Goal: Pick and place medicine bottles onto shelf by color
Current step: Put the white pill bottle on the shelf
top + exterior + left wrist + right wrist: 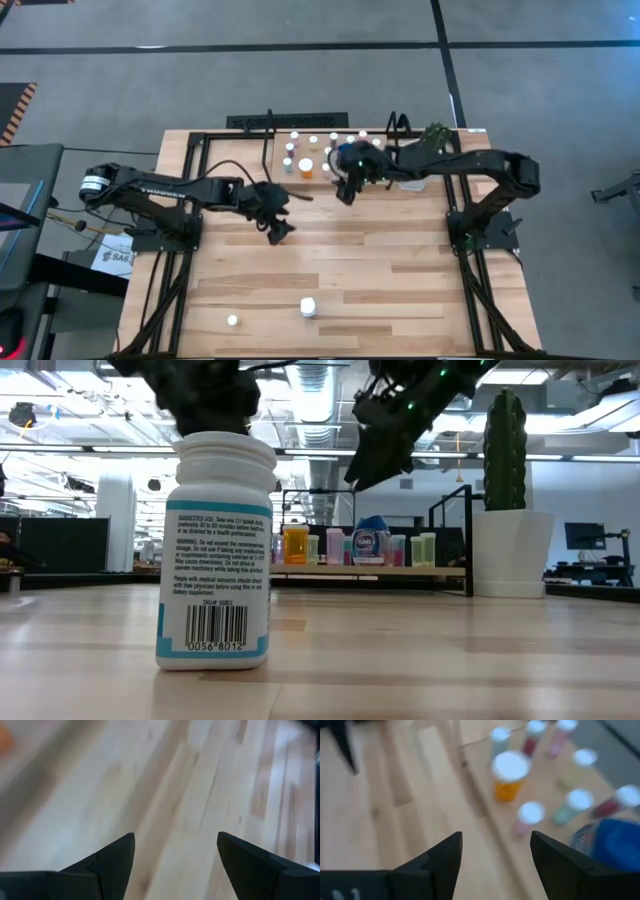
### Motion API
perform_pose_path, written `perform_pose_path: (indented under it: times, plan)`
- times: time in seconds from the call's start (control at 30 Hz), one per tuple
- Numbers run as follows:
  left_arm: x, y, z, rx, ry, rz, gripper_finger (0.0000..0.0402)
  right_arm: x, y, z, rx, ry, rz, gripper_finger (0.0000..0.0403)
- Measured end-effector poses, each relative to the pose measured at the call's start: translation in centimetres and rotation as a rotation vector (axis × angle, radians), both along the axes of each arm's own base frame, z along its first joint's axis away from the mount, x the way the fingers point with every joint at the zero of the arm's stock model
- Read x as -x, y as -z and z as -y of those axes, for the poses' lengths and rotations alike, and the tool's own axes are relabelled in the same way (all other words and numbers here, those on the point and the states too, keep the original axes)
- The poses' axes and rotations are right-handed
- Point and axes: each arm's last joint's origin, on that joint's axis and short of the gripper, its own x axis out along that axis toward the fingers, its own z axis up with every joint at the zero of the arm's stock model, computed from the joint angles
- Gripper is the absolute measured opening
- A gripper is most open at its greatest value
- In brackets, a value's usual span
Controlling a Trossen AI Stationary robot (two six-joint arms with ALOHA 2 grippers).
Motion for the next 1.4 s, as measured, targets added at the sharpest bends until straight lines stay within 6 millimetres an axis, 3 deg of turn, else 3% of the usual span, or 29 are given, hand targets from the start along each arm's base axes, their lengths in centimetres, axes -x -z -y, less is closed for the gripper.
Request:
perform_pose_path:
  times: [0.3, 0.6, 0.83, 1.03, 1.2, 1.4]
  plan:
    - [1.8, 1.1, 4.4, 0.075, -0.036, -0.184, 0.0270, -0.9, 0.6, -9.2, -0.098, -0.185, -0.029, 0.0255]
    - [3.3, 1.0, 9.6, 0.054, -0.060, -0.142, 0.0270, -0.3, 0.0, -17.1, -0.301, -0.239, 0.069, 0.0255]
    - [4.8, 0.5, 13.4, 0.045, -0.098, -0.008, 0.0270, -1.1, 1.3, -22.6, -0.107, -0.572, 0.162, 0.0255]
    - [5.9, -0.1, 15.9, 0.069, -0.115, 0.118, 0.0270, -3.1, 4.1, -24.5, -0.009, -0.674, 0.228, 0.0255]
    - [6.9, -0.3, 17.1, 0.081, -0.130, 0.177, 0.0270, -4.9, 5.4, -25.2, -0.026, -0.698, 0.214, 0.0255]
    - [7.5, -0.4, 17.8, 0.096, -0.123, 0.197, 0.0270, -6.2, 6.1, -26.6, 0.074, -0.868, 0.177, 0.0255]
